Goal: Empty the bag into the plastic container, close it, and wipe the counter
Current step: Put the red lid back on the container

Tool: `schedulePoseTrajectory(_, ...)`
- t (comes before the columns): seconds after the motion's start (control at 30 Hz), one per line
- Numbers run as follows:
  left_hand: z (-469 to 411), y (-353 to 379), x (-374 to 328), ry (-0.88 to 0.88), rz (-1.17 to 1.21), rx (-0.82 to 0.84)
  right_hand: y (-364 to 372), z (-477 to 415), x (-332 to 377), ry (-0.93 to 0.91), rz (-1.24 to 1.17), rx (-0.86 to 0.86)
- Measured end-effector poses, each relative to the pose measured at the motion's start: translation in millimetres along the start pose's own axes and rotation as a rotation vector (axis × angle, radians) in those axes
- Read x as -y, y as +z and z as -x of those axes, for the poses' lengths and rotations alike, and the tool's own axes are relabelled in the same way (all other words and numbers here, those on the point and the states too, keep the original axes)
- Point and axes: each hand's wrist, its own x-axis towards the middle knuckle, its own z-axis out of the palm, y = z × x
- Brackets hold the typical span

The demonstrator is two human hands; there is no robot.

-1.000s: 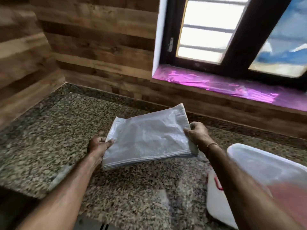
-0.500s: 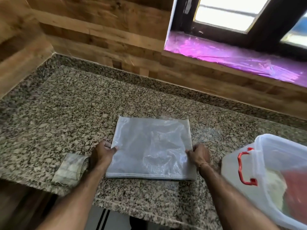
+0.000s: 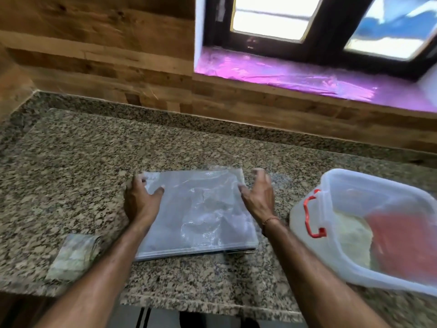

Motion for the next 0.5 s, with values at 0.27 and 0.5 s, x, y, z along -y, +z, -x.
schedulePoseTrajectory(0.27, 69, 41, -164, 0.376, 0.118, 0.097, -137, -2, 4, -0.205, -0.088, -0.225)
schedulePoseTrajectory(0.5, 199, 108, -268, 0.585, 0.062, 0.123, -262, 0, -113, -0.196, -0.056, -0.352)
